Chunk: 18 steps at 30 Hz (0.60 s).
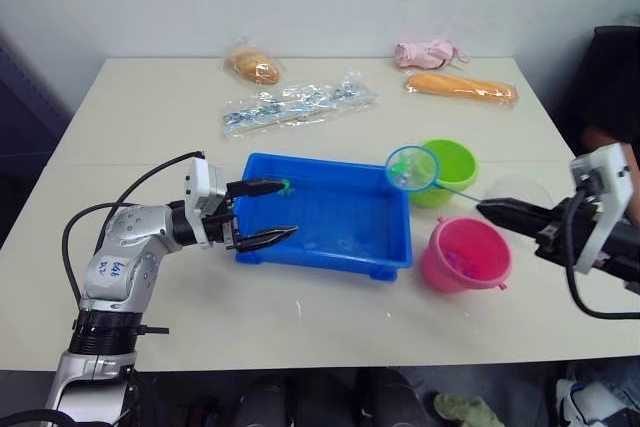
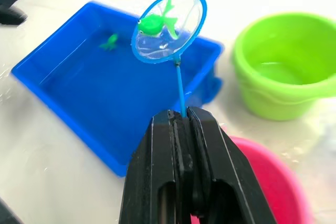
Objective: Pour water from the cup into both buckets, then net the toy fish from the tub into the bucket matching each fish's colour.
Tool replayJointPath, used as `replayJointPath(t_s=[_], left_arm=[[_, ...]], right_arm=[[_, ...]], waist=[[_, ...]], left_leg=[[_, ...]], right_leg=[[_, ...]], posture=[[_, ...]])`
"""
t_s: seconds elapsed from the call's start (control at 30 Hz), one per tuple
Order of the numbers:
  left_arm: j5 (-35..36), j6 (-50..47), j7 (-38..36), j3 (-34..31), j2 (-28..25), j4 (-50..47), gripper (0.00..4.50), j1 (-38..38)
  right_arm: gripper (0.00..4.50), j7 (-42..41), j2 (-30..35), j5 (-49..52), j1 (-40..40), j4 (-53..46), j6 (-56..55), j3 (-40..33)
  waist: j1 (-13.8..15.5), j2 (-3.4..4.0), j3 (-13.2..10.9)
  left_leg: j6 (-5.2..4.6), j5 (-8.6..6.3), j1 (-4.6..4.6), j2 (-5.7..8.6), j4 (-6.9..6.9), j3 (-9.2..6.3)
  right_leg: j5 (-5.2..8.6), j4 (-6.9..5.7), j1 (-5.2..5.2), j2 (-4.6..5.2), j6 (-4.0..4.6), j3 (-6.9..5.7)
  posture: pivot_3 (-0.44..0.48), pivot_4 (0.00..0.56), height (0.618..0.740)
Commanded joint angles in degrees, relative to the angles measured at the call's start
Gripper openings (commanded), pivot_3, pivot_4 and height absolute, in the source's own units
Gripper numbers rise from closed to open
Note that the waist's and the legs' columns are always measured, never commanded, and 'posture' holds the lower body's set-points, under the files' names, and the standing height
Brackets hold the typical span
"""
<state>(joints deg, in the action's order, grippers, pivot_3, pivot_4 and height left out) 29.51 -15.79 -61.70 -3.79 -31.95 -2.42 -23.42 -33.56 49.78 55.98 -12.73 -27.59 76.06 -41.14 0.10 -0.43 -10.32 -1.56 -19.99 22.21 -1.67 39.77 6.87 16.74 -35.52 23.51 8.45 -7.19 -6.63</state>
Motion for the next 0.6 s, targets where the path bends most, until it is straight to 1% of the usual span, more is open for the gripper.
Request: replayJointPath(t_s=[0.03,0.17,0.3,0.47,0.6], left_arm=[[0.45,1.03,0.58,-0.67,0.34,-1.82,4.47,-1.09],[0.42,1.11,0.91,-0.64,0.6,-1.61,4.47,-1.51],[-0.43,2.12,1.74,-0.54,0.89,-1.65,4.47,-1.44],[-0.22,2.23,2.26,-0.66,0.79,-2.31,4.47,-0.75],[-0.34,2.33,1.97,-0.17,0.6,-2.56,4.47,-0.33]], right_arm=[[0.0,-1.16,3.33,-1.5,0.91,2.41,-2.98,-1.38],[0.0,-1.55,6.56,-6.15,0.36,6.93,-7.86,2.4],[0.0,-0.03,7.93,-10.39,-1.87,10.61,-11.45,6.58],[0.0,0.35,9.29,-16.91,-1.3,12.07,-16.44,11.81],[0.0,1.72,9.06,-25.42,-1.4,12.8,-26.17,17.04]], waist=[[0.19,0.0,0.0],[0.1,0.0,0.0],[0.01,0.0,0.0],[0.0,0.0,0.0],[0.03,0.0,0.0]], left_leg=[[0.0,0.0,0.0,0.0,0.02,-0.01],[-0.01,0.01,0.0,0.01,0.06,0.0],[-0.01,0.01,0.0,0.0,0.06,0.01],[0.0,0.01,0.01,0.0,0.06,0.02],[0.0,0.01,0.01,0.01,0.08,0.02]], right_leg=[[0.0,0.0,-0.01,0.0,0.0,0.0],[-0.02,-0.01,-0.02,0.0,-0.03,0.03],[-0.02,-0.01,-0.01,-0.01,-0.03,0.02],[-0.02,-0.01,-0.01,-0.01,-0.03,0.01],[-0.02,-0.01,-0.02,-0.01,-0.04,0.01]], posture=[[0.0,0.15,0.74],[0.0,0.15,0.74],[0.0,0.15,0.74],[0.0,0.15,0.74],[0.0,0.15,0.74]])
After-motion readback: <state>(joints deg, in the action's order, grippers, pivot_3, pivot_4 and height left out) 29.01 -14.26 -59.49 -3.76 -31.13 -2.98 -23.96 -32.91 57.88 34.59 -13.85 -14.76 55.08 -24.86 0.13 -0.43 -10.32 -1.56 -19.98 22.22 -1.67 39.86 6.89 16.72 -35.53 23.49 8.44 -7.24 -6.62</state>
